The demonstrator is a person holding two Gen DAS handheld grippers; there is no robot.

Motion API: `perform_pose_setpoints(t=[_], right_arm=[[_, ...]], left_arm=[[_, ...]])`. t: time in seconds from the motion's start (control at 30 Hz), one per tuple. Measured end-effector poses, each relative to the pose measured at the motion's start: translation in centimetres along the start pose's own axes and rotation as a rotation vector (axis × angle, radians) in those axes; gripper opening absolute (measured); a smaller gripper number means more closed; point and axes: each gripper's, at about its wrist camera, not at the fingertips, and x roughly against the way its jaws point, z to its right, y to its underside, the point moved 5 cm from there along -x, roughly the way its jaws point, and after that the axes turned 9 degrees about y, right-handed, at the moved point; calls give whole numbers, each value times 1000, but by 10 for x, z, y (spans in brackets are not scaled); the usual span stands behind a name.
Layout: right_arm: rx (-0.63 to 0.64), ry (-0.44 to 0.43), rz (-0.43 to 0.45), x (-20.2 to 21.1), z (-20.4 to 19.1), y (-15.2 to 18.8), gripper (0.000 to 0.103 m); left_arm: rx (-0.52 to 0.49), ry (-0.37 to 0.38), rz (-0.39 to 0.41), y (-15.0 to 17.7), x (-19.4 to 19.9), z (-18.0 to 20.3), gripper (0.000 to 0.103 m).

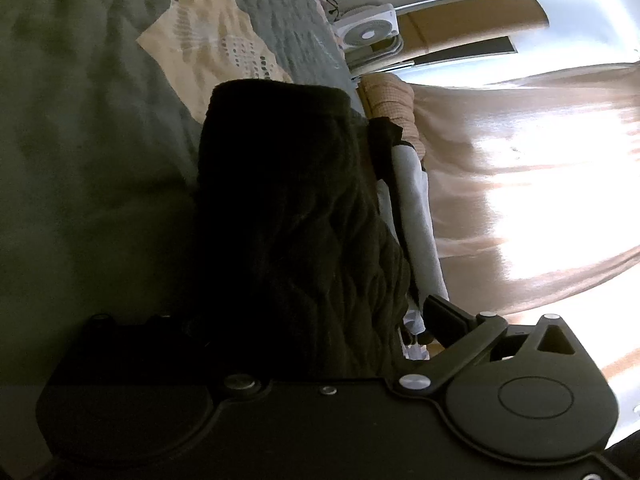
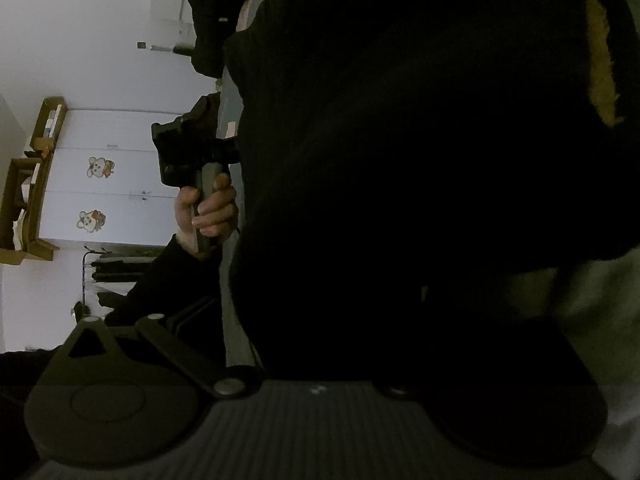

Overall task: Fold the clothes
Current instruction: 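Grasp the folded jacket with both tools and lift it toward the towel stack, then lower the folded jacket onto the white towel stack with both tools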

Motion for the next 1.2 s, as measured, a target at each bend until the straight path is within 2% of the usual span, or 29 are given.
perform_pose_setpoints(t=[0.1, 0.23, 0.33, 0.53, 0.6, 0.7, 0.73, 0.77, 0.8, 0.83, 0.87, 0.93, 1.03, 1.2], right_arm=[[31, 51, -21, 9, 1, 3, 101], [38, 70, -39, 22, 9, 10, 101], [26, 46, -52, 14, 9, 9, 103], [79, -41, -80, -13, -18, 4, 103], [68, -74, -70, -16, -20, 2, 103], [22, -70, -40, -20, -19, 0, 103], [12, -56, -35, -20, -18, 0, 101], [11, -32, -38, -20, -19, -1, 94], [12, -5, -43, -20, -20, -1, 77], [14, 22, -49, -20, -21, -2, 63], [17, 46, -54, -20, -23, -1, 44], [28, 69, -52, -18, -30, 0, 41], [40, 48, -30, -10, -46, 1, 36], [46, -8, 28, 4, -71, -3, 33]], left_arm=[[-14, -4, -16, 2, 0, 1, 102], [-13, -3, -33, 4, 5, -3, 102], [-16, -10, -28, 5, 3, -3, 102], [-34, -23, -32, 7, 0, -1, 102], [-28, -23, -28, 7, 0, -2, 102], [-32, -30, -26, 7, -2, -3, 102], [-34, -32, -24, 7, -3, -2, 102], [-37, -35, -21, 7, -4, -2, 102], [-46, -40, -15, 7, -5, 0, 101], [-54, -46, -10, 7, -5, 1, 96], [-62, -52, -7, 7, -6, 2, 90], [-77, -67, -17, 7, -8, 2, 38], [-99, -71, -17, 7, -7, 7, 31], [-135, -42, 10, 3, 1, 32, 28]])
